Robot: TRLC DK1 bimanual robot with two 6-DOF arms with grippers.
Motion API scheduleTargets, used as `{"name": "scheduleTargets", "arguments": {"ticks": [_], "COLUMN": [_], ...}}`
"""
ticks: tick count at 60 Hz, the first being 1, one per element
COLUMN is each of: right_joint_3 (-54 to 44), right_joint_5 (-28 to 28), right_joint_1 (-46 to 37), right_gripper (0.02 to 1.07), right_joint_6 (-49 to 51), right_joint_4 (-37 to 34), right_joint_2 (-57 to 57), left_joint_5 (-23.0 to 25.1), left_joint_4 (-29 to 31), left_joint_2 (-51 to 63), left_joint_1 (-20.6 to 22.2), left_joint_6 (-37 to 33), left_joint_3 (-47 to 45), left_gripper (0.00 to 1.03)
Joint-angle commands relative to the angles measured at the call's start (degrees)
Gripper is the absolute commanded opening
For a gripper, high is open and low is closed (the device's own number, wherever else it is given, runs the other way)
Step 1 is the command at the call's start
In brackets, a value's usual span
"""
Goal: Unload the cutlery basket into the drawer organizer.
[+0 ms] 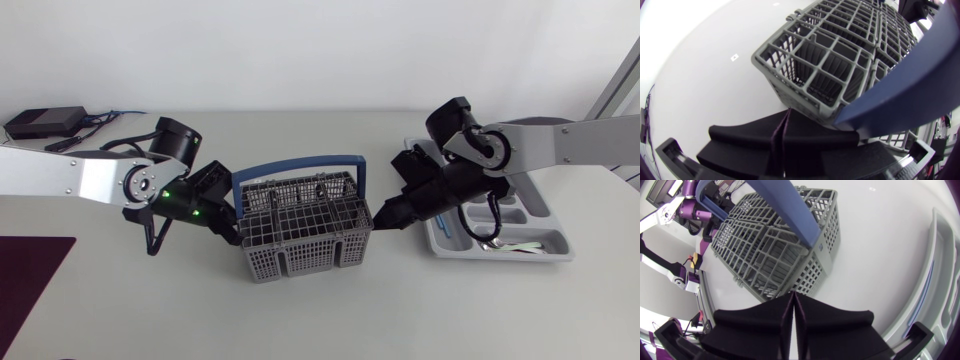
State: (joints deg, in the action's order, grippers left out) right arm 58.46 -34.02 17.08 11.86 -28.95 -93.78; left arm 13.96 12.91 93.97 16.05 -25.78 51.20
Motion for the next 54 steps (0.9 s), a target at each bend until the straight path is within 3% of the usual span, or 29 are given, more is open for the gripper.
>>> {"name": "scheduleTargets", "arguments": {"ticks": [1, 26, 54], "right_joint_3": [-0.62, 0.78, 1.05], "right_joint_5": [-1.66, 1.06, 1.76], "right_joint_1": [1.29, 4.01, 2.08], "right_gripper": [0.08, 0.08, 0.08], "right_joint_6": [-1.93, -4.65, -4.39], "right_joint_4": [1.97, 3.46, 4.25], "right_joint_2": [1.23, 1.14, 1.32], "left_joint_5": [1.34, 1.34, 0.19], "left_joint_4": [-1.57, -1.57, -1.13], "left_joint_2": [2.71, 7.01, 7.89], "left_joint_1": [0.65, -0.76, 1.70], "left_joint_6": [-1.20, -1.20, 0.64], "left_joint_3": [3.91, 8.57, 11.11], "left_gripper": [0.13, 0.13, 0.13]}}
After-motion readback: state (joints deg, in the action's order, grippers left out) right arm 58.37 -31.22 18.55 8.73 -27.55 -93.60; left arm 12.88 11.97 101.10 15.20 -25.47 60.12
